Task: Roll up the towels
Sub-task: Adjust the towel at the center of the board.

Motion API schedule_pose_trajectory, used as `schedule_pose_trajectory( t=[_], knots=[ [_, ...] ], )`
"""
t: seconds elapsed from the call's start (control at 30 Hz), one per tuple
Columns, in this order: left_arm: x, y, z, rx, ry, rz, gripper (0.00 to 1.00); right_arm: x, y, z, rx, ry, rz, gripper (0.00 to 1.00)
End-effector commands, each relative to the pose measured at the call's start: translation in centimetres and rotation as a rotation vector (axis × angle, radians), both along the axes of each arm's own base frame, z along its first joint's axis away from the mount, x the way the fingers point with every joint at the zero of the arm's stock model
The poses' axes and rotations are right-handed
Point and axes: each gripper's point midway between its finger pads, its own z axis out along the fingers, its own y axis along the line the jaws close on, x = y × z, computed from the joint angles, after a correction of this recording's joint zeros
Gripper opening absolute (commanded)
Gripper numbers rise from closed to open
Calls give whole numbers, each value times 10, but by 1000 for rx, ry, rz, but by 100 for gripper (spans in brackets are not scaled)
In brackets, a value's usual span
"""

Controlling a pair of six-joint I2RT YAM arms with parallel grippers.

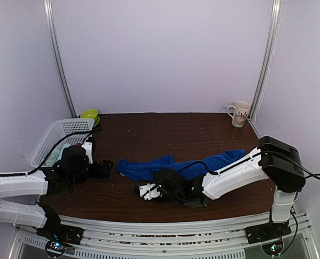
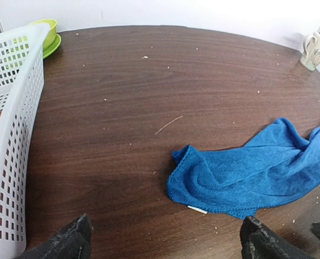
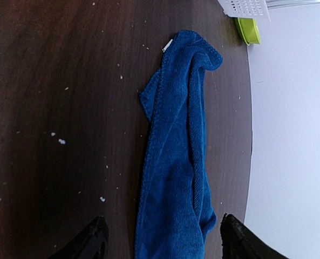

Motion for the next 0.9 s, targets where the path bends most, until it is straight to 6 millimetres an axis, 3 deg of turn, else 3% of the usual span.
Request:
schedule_pose_trajectory(
  t=[0.0, 0.4, 0.5, 0.57, 0.67, 0.73, 0.87],
  knots=[
    [1, -3, 20, -70, -66, -1, 98, 19, 17, 13, 59, -78, -108, 71],
    [-2, -4, 36, -82, -114, -27, 98, 35, 24, -51, -90, -111, -189, 63],
    [-3, -4, 39, -79, -126, -37, 98, 42, 22, -61, -112, -108, -208, 54],
    [-5, -4, 43, -78, -149, -51, 98, 49, 22, -65, -118, -99, -224, 43],
    [-7, -5, 51, -76, -199, -75, 98, 58, 21, -66, -127, -71, -234, 16],
    [-10, -7, 56, -64, -234, -101, 98, 61, 20, -57, -112, -48, -229, 0],
    [-11, -7, 62, -22, -282, -126, 98, 56, 22, -17, -39, 88, -163, 0]
  ],
)
